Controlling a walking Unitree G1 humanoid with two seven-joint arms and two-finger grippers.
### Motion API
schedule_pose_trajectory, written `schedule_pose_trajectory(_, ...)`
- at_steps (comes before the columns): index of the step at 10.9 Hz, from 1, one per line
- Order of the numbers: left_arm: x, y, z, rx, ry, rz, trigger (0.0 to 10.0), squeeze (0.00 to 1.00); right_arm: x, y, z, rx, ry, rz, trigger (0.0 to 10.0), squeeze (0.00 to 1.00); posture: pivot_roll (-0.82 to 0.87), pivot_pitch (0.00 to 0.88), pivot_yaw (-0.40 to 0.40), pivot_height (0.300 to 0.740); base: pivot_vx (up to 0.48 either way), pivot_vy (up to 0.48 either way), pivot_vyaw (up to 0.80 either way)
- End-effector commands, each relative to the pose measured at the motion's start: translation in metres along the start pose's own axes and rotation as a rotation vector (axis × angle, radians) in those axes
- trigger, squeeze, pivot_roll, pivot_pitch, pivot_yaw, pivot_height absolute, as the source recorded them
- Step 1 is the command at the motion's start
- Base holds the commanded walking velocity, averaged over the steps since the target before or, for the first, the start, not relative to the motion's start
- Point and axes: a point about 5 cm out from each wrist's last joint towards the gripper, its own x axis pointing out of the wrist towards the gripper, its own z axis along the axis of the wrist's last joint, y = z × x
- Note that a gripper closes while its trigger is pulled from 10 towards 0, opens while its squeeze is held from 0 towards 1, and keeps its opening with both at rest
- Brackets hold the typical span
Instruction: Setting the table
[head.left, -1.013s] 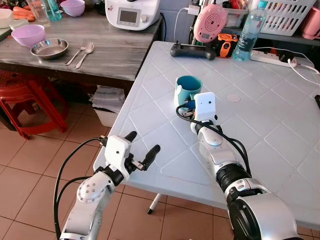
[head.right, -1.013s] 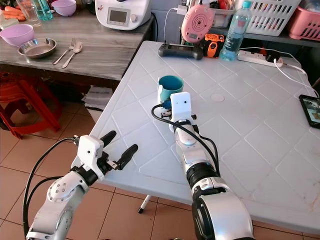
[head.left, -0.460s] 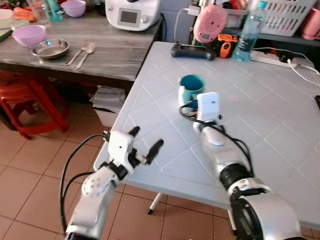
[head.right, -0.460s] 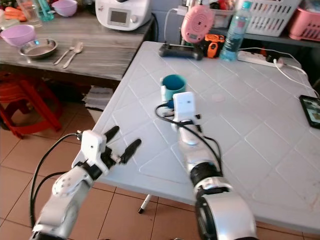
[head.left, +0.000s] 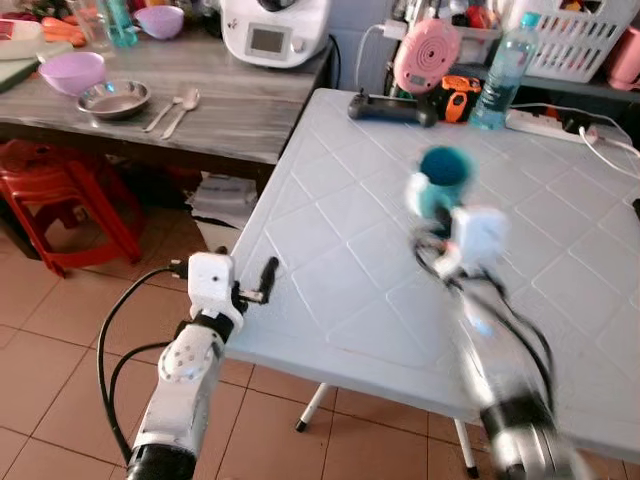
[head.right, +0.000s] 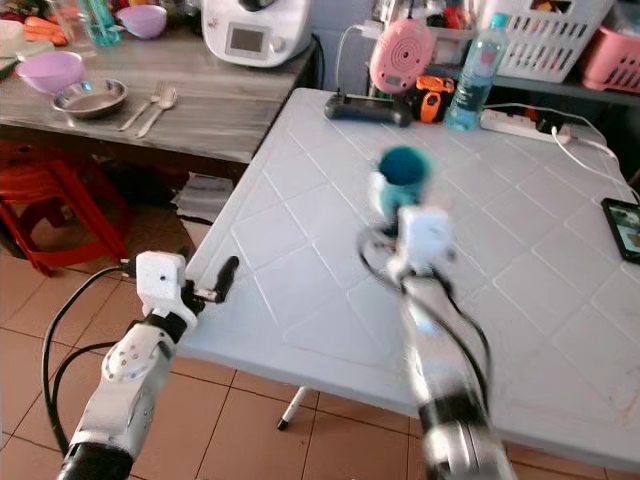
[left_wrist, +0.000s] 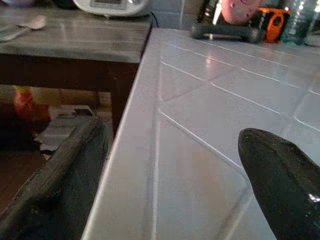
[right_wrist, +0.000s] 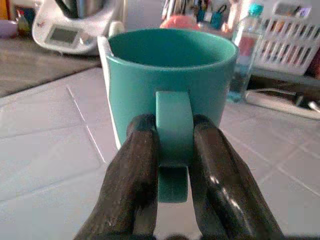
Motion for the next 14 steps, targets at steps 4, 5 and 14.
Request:
schedule_pose_trajectory(4,0.016,-0.005,0.007,-0.107,-0.032,0.021,10.0,0.0,-0.029,-0.007,0.004,-0.004,0.017,-0.033,10.0,0.0,-0.02,0.015,-0.019,0.74,0.0,0.068,-0.47)
schedule_pose_trajectory(5,0.018,-0.007,0.009,-0.102,-0.047,0.014,10.0,0.0,-0.03,-0.006,0.008,-0.004,0.029,-0.036,10.0,0.0,-0.02,0.014,-0.022,0.74,0.0,0.345,-0.71)
schedule_pose_trajectory(14,0.017,-0.001,0.01,-0.077,-0.069,0.024,10.0,0.0,-0.038,-0.009,0.017,-0.023,0.012,-0.037,10.0,0.0,-0.01,0.009,-0.013,0.74,0.0,0.364,-0.23)
